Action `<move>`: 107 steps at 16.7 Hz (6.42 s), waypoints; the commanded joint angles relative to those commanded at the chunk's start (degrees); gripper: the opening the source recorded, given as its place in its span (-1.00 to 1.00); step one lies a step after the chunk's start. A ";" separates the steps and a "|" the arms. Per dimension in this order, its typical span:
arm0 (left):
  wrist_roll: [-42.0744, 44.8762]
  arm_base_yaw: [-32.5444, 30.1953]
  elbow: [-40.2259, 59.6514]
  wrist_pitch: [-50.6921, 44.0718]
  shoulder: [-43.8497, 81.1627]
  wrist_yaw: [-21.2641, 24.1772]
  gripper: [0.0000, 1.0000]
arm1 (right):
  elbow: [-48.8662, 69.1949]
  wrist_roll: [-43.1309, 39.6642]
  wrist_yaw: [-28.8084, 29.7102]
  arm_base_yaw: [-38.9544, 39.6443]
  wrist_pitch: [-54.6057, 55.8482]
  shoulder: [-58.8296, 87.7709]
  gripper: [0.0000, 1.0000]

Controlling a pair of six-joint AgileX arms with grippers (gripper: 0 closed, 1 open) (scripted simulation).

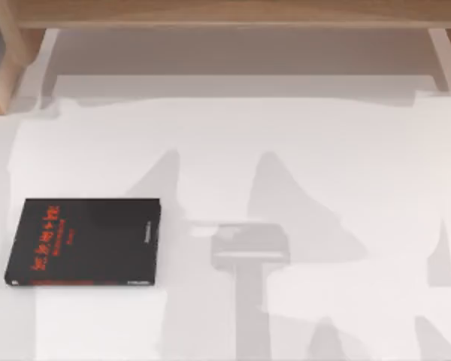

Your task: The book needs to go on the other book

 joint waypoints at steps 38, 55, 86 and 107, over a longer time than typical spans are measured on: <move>0.15 6.49 34.73 7.43 44.28 6.25 -0.36 | 0.00 0.00 0.00 0.00 0.00 0.00 1.00; 0.25 7.05 33.41 6.66 42.10 6.58 -1.00 | 0.00 0.00 0.00 0.00 0.00 0.00 1.00; 72.54 -48.90 -45.98 -2.92 -13.66 -45.06 -1.00 | 0.00 0.00 0.00 0.00 0.00 0.00 1.00; 73.60 -48.51 -46.18 -0.55 -11.34 -44.17 0.21 | 0.00 0.00 0.00 0.00 0.00 0.00 1.00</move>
